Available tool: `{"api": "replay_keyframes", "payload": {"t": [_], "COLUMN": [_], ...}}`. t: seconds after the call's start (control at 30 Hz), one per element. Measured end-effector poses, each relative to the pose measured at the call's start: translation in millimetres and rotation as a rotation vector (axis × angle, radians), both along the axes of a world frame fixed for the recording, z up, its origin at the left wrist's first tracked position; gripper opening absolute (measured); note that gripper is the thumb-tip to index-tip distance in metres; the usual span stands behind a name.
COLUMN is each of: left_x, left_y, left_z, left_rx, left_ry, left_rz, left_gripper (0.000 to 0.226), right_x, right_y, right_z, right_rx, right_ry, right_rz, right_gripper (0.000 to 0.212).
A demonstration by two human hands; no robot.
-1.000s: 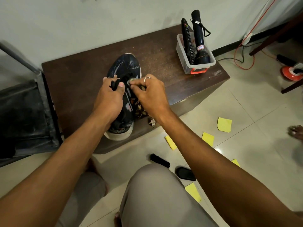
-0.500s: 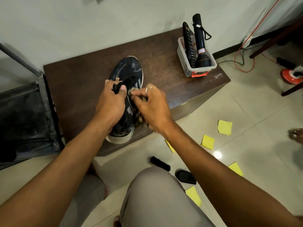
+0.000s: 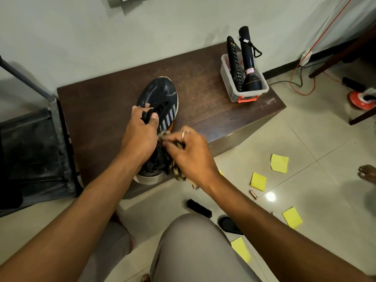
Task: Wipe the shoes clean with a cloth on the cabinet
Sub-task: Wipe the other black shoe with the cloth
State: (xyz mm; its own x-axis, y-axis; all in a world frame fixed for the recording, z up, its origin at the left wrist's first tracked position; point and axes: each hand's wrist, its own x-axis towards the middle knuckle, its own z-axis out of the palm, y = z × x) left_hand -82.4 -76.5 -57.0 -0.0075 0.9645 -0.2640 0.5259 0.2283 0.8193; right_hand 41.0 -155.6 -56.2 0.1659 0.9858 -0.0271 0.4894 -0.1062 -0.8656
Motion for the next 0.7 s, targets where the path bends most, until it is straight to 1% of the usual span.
{"api": "replay_keyframes", "payload": {"t": [0.1, 0.27, 0.37, 0.43, 0.5, 0.6, 0.7], "left_x": [0, -4, -3, -1, 1, 1, -2], "left_y": [1, 1, -1, -1, -2, -2, -3], "left_z": [-2, -3, -1, -1, 0, 2, 5], "left_rx": [0.003, -0.028, -0.013, 0.003, 0.004, -0.025, -0.050], "left_ry": [-0.001, -0.060, -0.079, -0.083, -0.060, -0.057, -0.104], "left_rz": [-0.005, 0.024, 0.037, 0.028, 0.012, 0.009, 0.030], "left_gripper": [0.040, 0.039, 0.037, 0.036, 0.036, 0.039, 0.049], "right_x": [3, 4, 0, 1, 5, 8, 2], "right_y": [-13, 21, -6, -31, -35, -6, 11], "right_z": [-4, -13, -17, -18, -18, -13, -13], "right_rx": [-0.045, -0.043, -0.121, -0.186, -0.192, -0.129, -0.054], "right_ry": [0.157, 0.427, 0.508, 0.523, 0.487, 0.402, 0.364], "right_rz": [-0.011, -0.208, -0.181, -0.128, -0.103, -0.111, -0.163], "right_gripper": [0.017, 0.019, 0.020, 0.020, 0.020, 0.021, 0.023]}}
